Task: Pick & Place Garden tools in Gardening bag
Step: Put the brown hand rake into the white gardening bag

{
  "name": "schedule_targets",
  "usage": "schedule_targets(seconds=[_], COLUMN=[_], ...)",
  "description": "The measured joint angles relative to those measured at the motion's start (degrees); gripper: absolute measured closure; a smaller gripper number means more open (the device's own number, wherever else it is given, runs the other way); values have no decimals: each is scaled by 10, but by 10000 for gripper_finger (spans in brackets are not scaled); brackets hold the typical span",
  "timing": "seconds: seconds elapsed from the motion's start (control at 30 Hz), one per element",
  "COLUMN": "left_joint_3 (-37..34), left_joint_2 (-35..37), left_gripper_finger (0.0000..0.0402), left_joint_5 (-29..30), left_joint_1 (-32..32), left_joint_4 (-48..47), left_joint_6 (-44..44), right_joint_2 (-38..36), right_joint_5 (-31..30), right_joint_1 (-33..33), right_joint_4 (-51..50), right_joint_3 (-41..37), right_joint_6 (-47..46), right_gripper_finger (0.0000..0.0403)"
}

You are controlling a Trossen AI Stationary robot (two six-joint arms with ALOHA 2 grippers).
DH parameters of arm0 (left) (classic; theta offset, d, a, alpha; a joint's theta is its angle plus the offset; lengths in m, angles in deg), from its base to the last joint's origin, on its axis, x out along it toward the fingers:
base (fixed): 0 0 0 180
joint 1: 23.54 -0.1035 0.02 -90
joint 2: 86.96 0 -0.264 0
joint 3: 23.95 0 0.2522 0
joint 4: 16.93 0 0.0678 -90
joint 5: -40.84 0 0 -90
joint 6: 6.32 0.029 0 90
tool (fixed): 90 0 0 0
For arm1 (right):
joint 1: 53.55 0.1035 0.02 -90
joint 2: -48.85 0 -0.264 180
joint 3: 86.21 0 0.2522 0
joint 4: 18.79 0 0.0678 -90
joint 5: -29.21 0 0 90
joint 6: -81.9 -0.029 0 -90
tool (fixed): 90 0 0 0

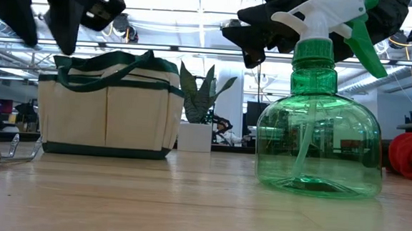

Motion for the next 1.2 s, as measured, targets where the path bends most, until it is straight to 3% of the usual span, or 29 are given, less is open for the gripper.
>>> schedule_targets(seconds=[0.37, 0.53, 0.77, 1.2], left_joint_3=[0, 0, 0, 0], left_joint_2=[-70, -102, -132, -161], left_gripper_finger=[243, 243, 243, 243], left_joint_5=[-2, -40, -72, -75], left_joint_1=[8, 11, 15, 17], left_joint_4=[16, 24, 45, 46], left_joint_6=[88, 112, 116, 125], right_joint_2=[0, 0, 0, 0], right_joint_5=[0, 0, 0, 0], right_joint_1=[0, 0, 0, 0], right_joint_4=[-4, -9, -13, -26], right_joint_3=[0, 0, 0, 0], right_joint_6=[2, 2, 2, 2], right_gripper_finger=[218, 218, 218, 218])
